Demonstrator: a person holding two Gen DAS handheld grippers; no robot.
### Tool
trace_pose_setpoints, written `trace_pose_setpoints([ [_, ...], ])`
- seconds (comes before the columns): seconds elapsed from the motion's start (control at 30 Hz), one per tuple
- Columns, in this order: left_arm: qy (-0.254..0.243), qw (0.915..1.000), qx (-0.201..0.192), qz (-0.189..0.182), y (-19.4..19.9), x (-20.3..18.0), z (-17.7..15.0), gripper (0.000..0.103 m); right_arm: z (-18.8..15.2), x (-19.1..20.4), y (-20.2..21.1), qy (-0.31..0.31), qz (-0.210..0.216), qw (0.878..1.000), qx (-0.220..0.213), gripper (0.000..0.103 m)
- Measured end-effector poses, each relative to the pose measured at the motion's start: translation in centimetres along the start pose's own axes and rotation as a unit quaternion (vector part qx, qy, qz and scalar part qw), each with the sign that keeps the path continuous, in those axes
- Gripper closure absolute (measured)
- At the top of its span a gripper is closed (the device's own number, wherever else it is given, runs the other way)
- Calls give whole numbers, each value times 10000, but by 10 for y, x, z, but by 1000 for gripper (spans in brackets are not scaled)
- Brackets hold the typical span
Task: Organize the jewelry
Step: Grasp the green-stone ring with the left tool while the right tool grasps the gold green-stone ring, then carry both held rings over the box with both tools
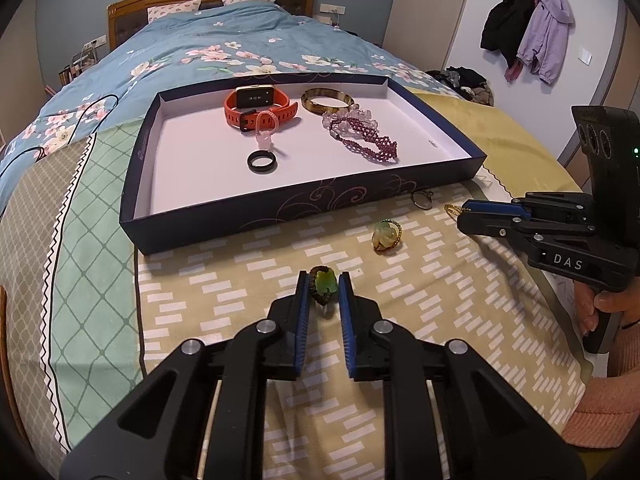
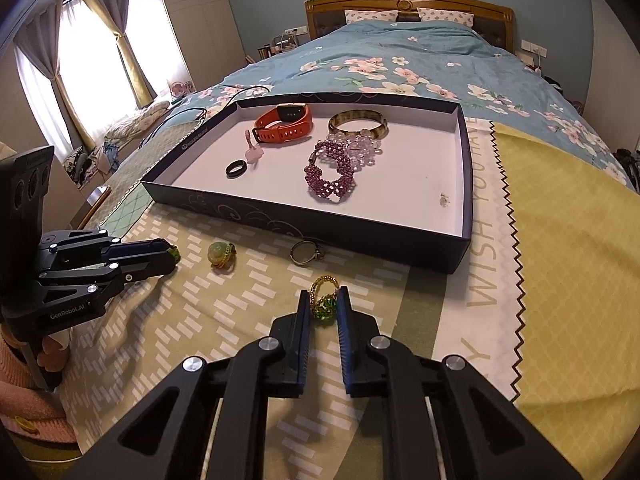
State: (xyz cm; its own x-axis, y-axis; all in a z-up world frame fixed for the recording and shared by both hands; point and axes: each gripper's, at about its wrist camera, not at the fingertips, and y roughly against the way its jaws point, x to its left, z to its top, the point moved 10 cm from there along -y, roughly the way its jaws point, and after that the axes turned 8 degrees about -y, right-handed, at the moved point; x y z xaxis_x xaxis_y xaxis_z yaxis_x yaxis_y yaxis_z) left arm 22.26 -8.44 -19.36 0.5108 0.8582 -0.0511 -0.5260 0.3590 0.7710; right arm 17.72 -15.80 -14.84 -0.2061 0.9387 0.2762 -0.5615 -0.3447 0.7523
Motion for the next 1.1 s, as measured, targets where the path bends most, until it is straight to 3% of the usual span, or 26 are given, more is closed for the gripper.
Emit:
trace_pose_setpoints([
  [0.57, 52, 9998, -199, 5, 13, 1, 1, 89, 8, 9, 14, -8, 235, 9990, -376, 93],
  [1.1, 60, 9979, -643, -22, 41, -1, 23, 89, 26, 25, 29, 62, 481, 9963, -713, 93],
])
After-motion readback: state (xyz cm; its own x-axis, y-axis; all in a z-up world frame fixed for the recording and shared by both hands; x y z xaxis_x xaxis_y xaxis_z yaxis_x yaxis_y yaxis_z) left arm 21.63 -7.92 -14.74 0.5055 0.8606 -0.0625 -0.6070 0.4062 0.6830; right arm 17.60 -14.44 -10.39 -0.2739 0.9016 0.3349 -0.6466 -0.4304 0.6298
